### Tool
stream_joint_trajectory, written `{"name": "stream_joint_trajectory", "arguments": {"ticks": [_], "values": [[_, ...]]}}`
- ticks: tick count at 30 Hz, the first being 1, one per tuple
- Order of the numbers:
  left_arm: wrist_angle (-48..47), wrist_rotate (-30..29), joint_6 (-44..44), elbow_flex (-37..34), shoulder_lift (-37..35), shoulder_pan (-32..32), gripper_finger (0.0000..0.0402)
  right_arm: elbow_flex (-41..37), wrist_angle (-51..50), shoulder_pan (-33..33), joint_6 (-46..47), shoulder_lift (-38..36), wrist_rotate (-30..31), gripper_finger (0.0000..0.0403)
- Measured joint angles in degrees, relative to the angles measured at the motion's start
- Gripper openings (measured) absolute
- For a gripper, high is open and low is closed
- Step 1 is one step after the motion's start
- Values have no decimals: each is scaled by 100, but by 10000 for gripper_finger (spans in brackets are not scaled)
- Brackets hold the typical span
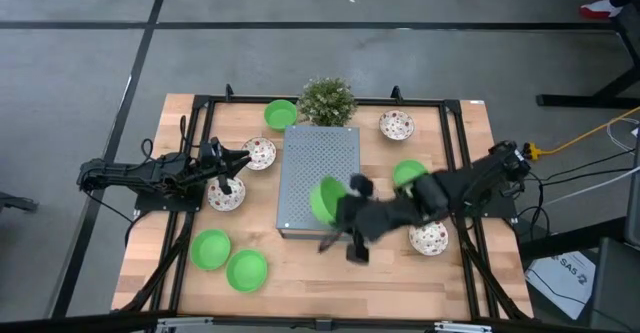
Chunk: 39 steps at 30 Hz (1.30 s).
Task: Pick & Place Mini bowls
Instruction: Put the green bowl on the shelf
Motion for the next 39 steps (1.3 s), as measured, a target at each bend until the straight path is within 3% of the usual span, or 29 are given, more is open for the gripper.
{"name": "stream_joint_trajectory", "arguments": {"ticks": [8, 13, 18, 26, 39], "values": [[-1, 1, 0, 0, 0, -1, 107, 164, 34, -1078, -1875, -6, -33, 12], [-2, 1, 1, 0, -1, 0, 107, 164, 24, -1660, -2746, 14, -707, 12], [-1, 0, 1, 0, 0, -1, 107, -18, -199, -2071, -3270, 27, -1175, 13], [0, 1, -1, 0, 1, 0, 107, -588, -531, -2522, -3734, 38, -1279, 13], [-1, 0, 0, 0, -1, -2, 107, -1740, 607, -2766, -4359, 34, -1370, 13]]}}
